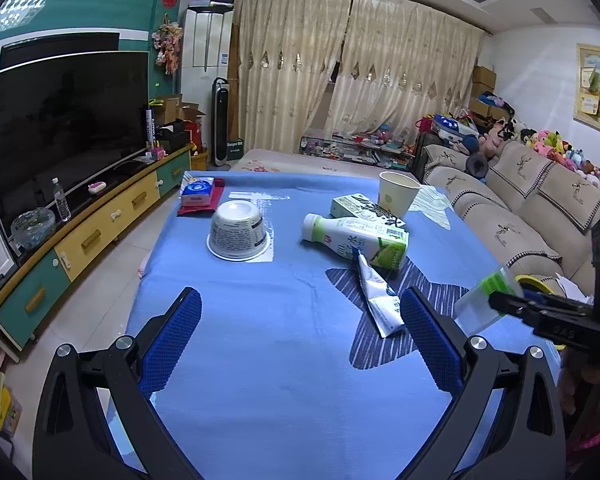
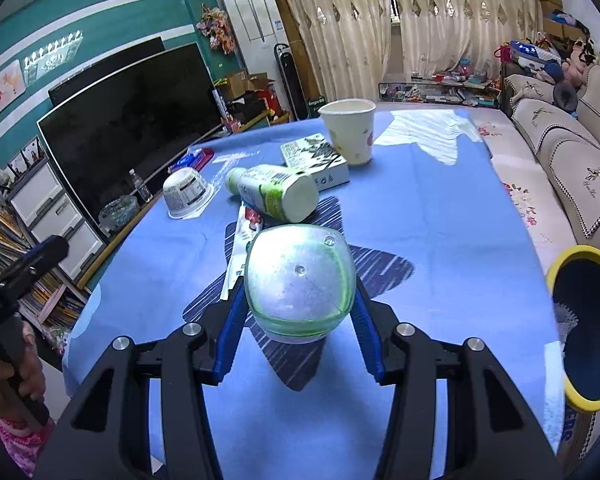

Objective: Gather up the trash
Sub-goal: 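Carry the plastic cup into the yellow bin and open the right gripper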

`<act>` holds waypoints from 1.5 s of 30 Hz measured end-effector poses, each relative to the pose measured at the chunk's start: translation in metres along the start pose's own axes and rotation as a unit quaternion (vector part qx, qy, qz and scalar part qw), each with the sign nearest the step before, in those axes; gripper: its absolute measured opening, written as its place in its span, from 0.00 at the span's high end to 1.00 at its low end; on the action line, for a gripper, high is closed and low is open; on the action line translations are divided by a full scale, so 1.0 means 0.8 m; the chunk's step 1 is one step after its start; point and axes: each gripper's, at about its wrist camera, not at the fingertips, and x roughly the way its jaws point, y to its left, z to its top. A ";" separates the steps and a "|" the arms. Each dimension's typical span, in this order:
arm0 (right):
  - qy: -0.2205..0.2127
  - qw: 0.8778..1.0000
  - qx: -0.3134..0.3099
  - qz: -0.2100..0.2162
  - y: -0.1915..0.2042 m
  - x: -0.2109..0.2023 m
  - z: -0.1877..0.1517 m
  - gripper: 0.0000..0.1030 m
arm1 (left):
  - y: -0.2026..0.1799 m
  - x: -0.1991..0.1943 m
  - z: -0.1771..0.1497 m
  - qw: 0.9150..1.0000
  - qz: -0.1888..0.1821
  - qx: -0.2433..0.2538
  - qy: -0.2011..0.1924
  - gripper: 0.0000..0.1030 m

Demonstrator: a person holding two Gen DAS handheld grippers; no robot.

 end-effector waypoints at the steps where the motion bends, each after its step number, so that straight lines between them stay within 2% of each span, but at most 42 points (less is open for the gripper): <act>1: -0.004 1.000 0.003 -0.004 -0.005 -0.005 0.000 0.53 | -0.005 0.003 0.000 1.000 -0.002 0.003 0.002 0.05; 5: -0.019 0.999 0.024 -0.031 -0.037 -0.024 0.000 0.53 | -0.019 0.016 0.000 1.000 -0.009 0.012 0.013 0.05; 10: -0.032 0.993 0.070 -0.093 -0.103 -0.047 -0.005 0.53 | -0.045 0.036 0.001 0.999 -0.017 0.026 0.026 0.05; 15: -0.034 0.978 0.117 -0.169 -0.178 -0.060 -0.016 0.53 | -0.073 0.057 0.002 0.998 -0.024 0.041 0.038 0.05; 18: -0.027 0.963 0.145 -0.226 -0.229 -0.061 -0.025 0.53 | -0.089 0.069 0.004 0.997 -0.029 0.049 0.045 0.05; 21: -0.016 0.951 0.166 -0.259 -0.267 -0.055 -0.032 0.53 | -0.106 0.084 0.005 0.996 -0.032 0.057 0.054 0.05; 30: 0.011 0.935 0.198 -0.293 -0.326 -0.035 -0.051 0.53 | -0.130 0.118 0.004 0.994 -0.034 0.063 0.079 0.05; 34: 0.009 0.934 0.198 -0.297 -0.332 -0.036 -0.052 0.49 | -0.134 0.129 0.004 0.994 -0.034 0.062 0.085 0.05; 45: 0.010 0.936 0.193 -0.295 -0.327 -0.036 -0.051 0.48 | -0.137 0.156 0.004 0.993 -0.027 0.058 0.102 0.05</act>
